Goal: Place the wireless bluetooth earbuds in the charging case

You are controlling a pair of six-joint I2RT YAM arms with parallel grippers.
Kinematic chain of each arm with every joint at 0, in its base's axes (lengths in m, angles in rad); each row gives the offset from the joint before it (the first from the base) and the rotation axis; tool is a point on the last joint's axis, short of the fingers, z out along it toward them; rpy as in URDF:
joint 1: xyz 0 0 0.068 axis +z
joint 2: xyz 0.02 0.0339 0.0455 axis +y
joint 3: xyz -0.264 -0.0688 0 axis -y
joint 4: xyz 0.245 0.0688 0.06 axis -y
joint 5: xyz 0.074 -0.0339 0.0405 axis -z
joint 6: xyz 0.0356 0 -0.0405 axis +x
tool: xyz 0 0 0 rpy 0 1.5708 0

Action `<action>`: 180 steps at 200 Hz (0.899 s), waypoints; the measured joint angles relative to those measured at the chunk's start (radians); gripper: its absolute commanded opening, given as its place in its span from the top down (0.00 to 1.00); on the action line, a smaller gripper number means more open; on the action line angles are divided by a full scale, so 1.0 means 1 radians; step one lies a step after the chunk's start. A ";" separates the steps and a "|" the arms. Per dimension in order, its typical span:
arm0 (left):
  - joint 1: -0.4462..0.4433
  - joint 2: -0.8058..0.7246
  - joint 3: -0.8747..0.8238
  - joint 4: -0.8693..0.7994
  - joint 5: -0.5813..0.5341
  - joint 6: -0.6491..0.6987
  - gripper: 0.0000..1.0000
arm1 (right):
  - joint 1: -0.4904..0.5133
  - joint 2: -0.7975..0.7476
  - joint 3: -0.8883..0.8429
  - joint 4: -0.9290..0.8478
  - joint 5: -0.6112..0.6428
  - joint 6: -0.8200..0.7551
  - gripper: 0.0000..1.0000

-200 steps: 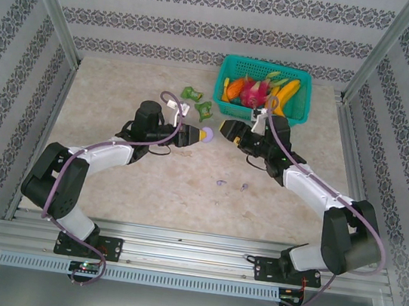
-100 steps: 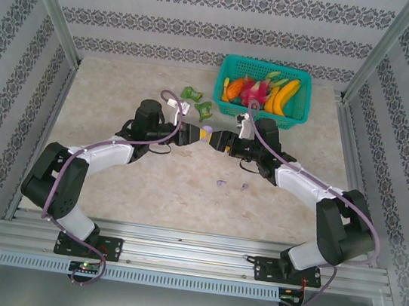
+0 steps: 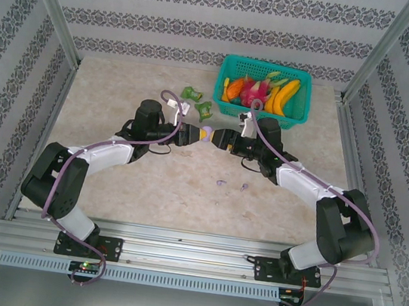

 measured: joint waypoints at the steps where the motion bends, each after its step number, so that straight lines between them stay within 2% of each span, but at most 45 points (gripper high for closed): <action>1: 0.000 0.000 0.000 0.000 0.000 0.000 0.99 | 0.000 0.000 0.000 0.000 0.000 0.000 0.32; 131: 0.000 0.000 0.000 -0.003 0.003 0.000 0.99 | -0.046 0.067 -0.010 0.036 0.021 0.045 0.38; 180: 0.000 0.000 0.000 -0.003 0.003 0.000 0.99 | -0.046 0.048 -0.027 0.044 0.023 0.059 0.38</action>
